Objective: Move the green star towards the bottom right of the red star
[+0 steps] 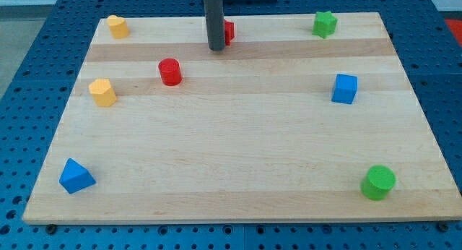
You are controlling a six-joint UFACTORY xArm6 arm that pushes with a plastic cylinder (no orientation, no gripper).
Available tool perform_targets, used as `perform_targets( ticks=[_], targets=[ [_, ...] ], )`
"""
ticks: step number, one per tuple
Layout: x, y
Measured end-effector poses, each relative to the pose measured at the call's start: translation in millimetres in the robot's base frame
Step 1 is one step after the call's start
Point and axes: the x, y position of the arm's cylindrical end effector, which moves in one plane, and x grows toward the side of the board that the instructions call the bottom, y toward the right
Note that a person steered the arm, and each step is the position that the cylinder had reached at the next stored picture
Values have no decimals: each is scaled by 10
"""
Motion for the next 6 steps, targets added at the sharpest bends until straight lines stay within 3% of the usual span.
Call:
perform_targets(
  ticks=[2,3,6],
  targets=[
    [115,58],
    [383,411],
    [313,2547]
  ],
)
